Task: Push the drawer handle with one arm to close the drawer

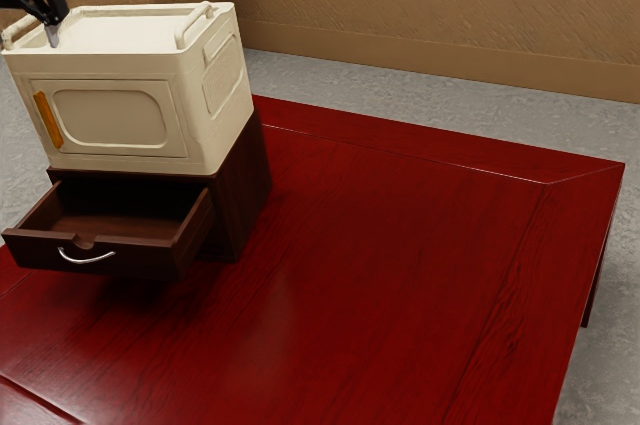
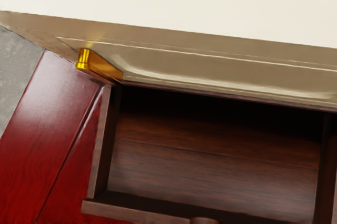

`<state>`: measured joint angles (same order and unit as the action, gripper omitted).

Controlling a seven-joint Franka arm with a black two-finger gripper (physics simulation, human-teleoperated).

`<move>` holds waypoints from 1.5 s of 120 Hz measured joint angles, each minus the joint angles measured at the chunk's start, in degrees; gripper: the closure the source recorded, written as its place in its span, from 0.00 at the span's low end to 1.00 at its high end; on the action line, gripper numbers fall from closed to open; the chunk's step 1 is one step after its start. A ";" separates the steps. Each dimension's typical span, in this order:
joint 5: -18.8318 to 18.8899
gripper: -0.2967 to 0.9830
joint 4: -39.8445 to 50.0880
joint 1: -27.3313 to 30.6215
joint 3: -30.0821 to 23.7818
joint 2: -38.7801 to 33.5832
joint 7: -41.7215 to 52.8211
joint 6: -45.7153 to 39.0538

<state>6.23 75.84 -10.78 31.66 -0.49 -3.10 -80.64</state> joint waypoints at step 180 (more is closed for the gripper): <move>2.93 0.37 73.81 11.57 -12.68 -24.67 -3.39 -47.13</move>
<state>9.17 149.65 0.79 18.98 -25.16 -6.50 -127.77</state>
